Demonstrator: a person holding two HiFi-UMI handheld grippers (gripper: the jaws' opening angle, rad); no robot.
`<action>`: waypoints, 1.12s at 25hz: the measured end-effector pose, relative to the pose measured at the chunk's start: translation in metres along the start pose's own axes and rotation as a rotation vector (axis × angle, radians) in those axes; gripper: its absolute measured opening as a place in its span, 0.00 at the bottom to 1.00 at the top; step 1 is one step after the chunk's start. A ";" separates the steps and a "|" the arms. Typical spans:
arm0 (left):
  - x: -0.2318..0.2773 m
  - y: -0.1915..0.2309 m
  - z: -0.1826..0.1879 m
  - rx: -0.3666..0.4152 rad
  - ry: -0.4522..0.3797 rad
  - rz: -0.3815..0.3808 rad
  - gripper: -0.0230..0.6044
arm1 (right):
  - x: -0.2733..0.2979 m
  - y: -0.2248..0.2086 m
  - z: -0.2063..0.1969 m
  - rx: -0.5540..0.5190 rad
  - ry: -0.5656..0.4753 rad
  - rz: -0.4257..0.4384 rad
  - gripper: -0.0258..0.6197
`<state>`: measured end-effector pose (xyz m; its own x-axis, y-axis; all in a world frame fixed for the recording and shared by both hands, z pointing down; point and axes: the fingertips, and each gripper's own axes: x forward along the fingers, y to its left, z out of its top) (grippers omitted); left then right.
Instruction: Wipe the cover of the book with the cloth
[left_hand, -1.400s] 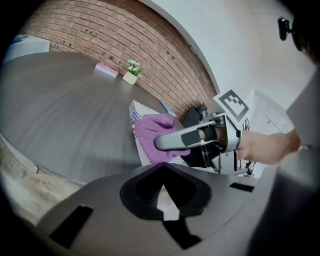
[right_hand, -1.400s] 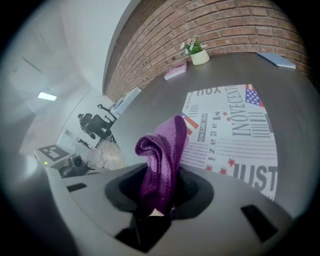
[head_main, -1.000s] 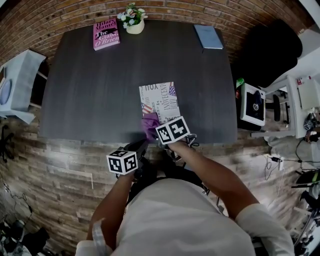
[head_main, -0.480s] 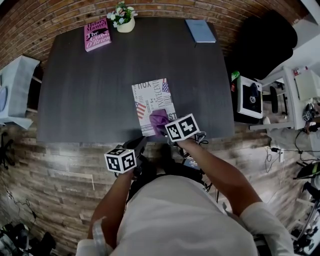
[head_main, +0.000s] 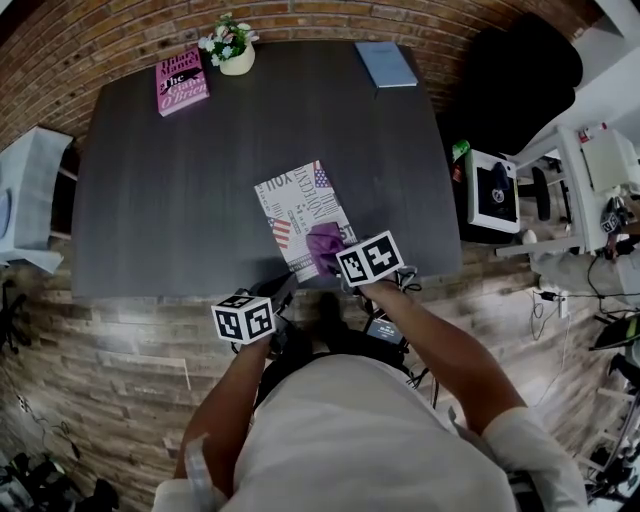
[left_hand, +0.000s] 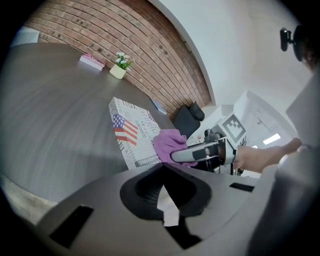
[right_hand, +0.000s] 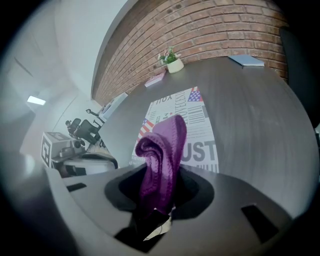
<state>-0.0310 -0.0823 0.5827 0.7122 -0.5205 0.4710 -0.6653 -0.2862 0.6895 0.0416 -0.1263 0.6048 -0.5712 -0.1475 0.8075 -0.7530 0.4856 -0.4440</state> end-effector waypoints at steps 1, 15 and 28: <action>0.005 0.002 -0.001 0.011 0.014 0.013 0.05 | 0.000 0.000 0.000 -0.003 0.001 -0.001 0.24; 0.025 0.014 -0.010 -0.012 0.110 0.089 0.05 | -0.005 -0.011 -0.001 -0.004 0.014 0.023 0.25; 0.024 0.014 -0.009 -0.027 0.096 0.080 0.05 | -0.032 -0.057 -0.005 0.057 -0.025 -0.039 0.26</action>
<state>-0.0214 -0.0917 0.6089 0.6764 -0.4609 0.5745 -0.7153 -0.2250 0.6616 0.1045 -0.1449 0.6067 -0.5484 -0.1870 0.8151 -0.7919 0.4292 -0.4343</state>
